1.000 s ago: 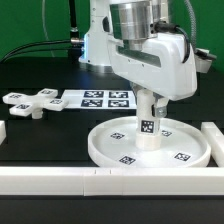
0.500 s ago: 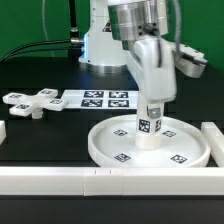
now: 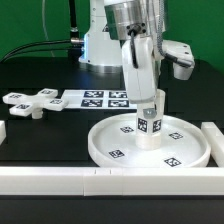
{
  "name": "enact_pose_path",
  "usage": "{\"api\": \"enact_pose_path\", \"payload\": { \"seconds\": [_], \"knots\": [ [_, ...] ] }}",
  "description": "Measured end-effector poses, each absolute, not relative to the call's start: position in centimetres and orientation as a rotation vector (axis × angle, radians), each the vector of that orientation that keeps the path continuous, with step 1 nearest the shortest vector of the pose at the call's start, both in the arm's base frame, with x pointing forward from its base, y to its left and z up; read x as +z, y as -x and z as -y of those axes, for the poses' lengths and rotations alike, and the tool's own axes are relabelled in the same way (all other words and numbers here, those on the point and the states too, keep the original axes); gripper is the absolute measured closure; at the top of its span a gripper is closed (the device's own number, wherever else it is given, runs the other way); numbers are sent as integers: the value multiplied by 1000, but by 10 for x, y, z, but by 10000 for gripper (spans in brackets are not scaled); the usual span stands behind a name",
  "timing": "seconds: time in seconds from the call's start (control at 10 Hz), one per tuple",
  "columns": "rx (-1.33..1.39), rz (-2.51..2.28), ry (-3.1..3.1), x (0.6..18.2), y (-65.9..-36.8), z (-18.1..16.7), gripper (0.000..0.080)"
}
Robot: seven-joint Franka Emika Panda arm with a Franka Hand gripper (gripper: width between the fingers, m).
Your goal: Assemble round table
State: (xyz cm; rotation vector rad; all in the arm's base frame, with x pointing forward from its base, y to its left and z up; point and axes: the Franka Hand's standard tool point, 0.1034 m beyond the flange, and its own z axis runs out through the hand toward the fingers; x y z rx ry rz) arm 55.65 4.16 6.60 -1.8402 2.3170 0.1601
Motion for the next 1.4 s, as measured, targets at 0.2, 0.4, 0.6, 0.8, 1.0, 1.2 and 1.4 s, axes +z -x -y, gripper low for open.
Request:
{"api": "enact_pose_path", "payload": {
  "seconds": [0.2,0.4,0.6,0.8,1.0,1.2,1.4],
  "knots": [
    [210,-2209,2034,73,-552,-57,167],
    [199,-1983,2241,88,-553,-71,155],
    [205,-1921,2282,92,-548,-73,151],
    [206,-1917,2286,90,-548,-74,151],
    [204,-1889,2313,91,-547,-75,151],
    [183,-1659,2490,99,-533,-80,151],
    [191,-1565,2531,103,-509,-62,151]
  ]
}}
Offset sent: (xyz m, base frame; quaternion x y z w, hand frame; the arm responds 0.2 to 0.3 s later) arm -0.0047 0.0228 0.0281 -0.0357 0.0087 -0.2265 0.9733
